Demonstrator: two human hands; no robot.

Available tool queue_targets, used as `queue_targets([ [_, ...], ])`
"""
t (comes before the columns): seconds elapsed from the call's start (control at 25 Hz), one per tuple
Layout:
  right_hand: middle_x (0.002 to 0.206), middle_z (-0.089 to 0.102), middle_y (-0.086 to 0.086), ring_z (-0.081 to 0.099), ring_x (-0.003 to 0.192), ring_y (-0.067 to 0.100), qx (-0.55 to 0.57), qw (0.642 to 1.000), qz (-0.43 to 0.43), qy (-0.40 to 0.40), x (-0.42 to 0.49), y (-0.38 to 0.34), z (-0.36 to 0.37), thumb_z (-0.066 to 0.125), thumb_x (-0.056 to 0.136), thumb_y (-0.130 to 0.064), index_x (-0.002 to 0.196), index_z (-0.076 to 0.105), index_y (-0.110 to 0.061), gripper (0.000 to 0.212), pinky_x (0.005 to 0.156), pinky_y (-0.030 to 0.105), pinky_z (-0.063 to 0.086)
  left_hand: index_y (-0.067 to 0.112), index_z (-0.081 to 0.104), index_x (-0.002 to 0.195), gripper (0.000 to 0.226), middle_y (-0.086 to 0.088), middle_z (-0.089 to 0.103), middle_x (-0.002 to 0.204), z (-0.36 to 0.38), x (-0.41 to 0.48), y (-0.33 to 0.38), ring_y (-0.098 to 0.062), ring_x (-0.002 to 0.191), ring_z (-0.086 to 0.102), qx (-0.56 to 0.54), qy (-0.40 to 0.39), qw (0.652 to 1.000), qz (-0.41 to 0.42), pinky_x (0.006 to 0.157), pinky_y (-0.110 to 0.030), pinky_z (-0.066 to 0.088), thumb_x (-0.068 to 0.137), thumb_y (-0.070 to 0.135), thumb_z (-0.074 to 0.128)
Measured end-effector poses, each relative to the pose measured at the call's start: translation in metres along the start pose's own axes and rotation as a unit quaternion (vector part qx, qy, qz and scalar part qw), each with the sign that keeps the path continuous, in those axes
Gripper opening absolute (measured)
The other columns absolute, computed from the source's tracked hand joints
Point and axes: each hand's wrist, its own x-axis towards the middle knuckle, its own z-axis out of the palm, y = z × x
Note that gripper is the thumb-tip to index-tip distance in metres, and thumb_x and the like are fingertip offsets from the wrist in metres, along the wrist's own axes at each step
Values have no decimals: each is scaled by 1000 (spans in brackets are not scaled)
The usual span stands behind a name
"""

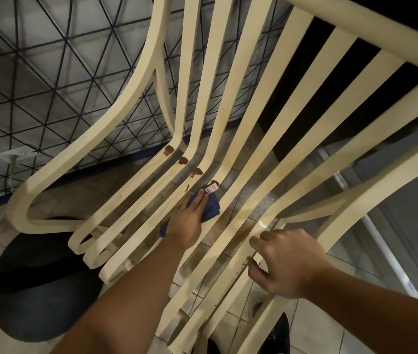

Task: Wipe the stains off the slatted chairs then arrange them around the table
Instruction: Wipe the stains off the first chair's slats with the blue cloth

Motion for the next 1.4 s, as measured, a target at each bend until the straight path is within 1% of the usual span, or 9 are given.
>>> queue_targets([
  [0.16, 84, 55, -7, 59, 77, 16, 5, 1000, 2, 2, 0, 0, 1, 24, 95, -62, 119, 55, -26, 54, 67, 27, 49, 21, -10, 161, 91, 2, 4, 172, 2, -23, -6, -28, 158, 5, -18, 6, 1000, 4, 127, -48, 17, 101, 25, 59],
  [0.28, 86, 59, -6, 61, 79, 16, 5, 1000, 7, 5, -1, -1, 1, 22, 94, -63, 118, 55, -26, 55, 71, 31, 55, 21, 11, 162, 86, 2, 18, 169, 12, -62, -18, -28, 156, 18, -37, 38, 999, -4, 122, -47, 32, 97, 26, 66],
  [0.36, 85, 59, -7, 61, 78, 16, 3, 1000, 9, 7, 0, 0, 3, 21, 93, -63, 117, 56, -27, 55, 72, 32, 56, 23, 16, 162, 64, 4, 21, 168, 21, -94, -36, -26, 154, 25, -46, 42, 998, 9, 116, -46, 40, 106, 39, 44],
  [0.44, 83, 58, -7, 61, 76, 15, 1, 1000, 9, 9, 0, 0, 4, 20, 93, -63, 116, 56, -27, 56, 71, 32, 56, 27, 12, 162, 59, 8, 17, 167, 33, -130, -58, -22, 153, 28, -60, 46, 997, 10, 117, -47, 39, 108, 52, 11],
  [0.64, 92, 64, -6, 65, 82, 16, 14, 1000, 11, 16, 0, -1, 6, 23, 94, -63, 127, 54, -28, 58, 73, 31, 56, 30, 22, 161, 65, 12, 19, 168, 42, -179, -78, -14, 156, 19, -69, 34, 997, -9, 121, -49, 32, 106, 63, 13],
  [0.96, 102, 64, -4, 64, 89, 16, 22, 1000, 9, 0, 0, -1, 5, 23, 95, -64, 133, 48, -27, 59, 76, 31, 56, 30, 13, 164, 70, 12, 18, 169, 3, -103, -32, -23, 153, 29, -67, 12, 998, -11, 118, -48, 36, 104, 67, 15],
  [1.16, 96, 64, -2, 63, 85, 19, 25, 1000, 0, -2, 1, 1, 2, 22, 95, -63, 131, 51, -25, 60, 75, 31, 56, 31, 1, 164, 77, 10, 9, 171, -15, -37, -1, -33, 156, 17, -52, -12, 998, -13, 122, -52, 25, 102, 69, 27],
  [1.24, 93, 61, -2, 62, 84, 20, 28, 1000, 2, -5, 0, 1, 2, 22, 94, -63, 129, 52, -25, 60, 76, 32, 56, 29, -2, 164, 81, 9, 4, 172, -21, -25, 6, -36, 156, 16, -29, -22, 999, -12, 122, -53, 25, 100, 72, 23],
  [1.4, 94, 61, -3, 62, 86, 20, 32, 999, 5, -6, 0, 0, 0, 23, 94, -64, 130, 51, -26, 59, 77, 33, 56, 28, -11, 163, 85, 9, -12, 171, -31, -2, 14, -33, 158, -1, -17, -62, 997, -29, 127, -52, 16, 100, 73, 23],
])
